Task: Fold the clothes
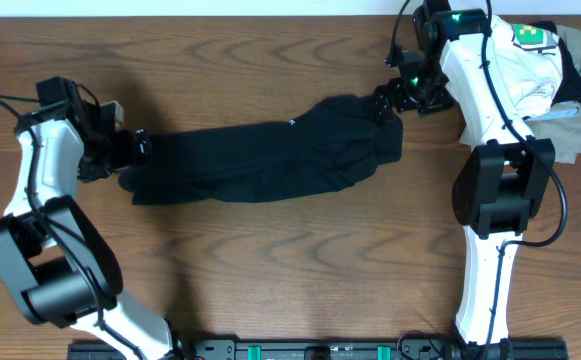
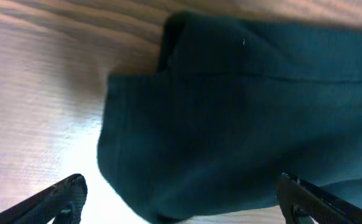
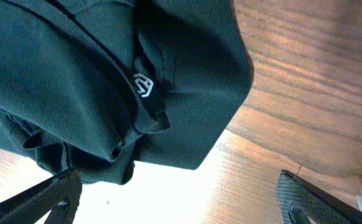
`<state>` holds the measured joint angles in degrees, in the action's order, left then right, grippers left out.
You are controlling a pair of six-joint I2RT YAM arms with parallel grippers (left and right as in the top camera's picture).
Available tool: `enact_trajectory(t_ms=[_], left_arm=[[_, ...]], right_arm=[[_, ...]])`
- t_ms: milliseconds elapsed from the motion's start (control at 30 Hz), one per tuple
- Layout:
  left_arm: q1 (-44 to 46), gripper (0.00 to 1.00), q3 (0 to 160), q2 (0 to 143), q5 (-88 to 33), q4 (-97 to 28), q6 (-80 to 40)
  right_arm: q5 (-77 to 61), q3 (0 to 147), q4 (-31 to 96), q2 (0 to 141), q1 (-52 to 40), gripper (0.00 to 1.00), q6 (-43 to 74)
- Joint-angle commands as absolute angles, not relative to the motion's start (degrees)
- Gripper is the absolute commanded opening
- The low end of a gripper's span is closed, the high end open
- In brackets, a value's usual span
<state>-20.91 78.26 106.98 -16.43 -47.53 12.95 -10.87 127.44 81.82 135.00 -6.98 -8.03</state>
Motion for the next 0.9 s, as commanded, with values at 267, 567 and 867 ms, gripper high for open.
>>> enact_trajectory(t_ms=[267, 567, 867], left_arm=[[-21.1, 1.0, 78.2, 112.5, -22.1, -46.8, 25.3], [-21.0, 0.98, 78.0, 119.0, -22.1, -46.8, 26.1], [-16.2, 0.81, 76.7, 120.4, -25.5, -46.9, 26.1]], right_arm=[[-10.9, 128.4, 81.6, 133.5, -7.2, 0.96, -8.9], [-10.9, 128.4, 81.8, 133.5, -7.2, 0.96, -8.9], [-10.9, 128.4, 81.4, 133.5, -7.2, 0.96, -8.9]])
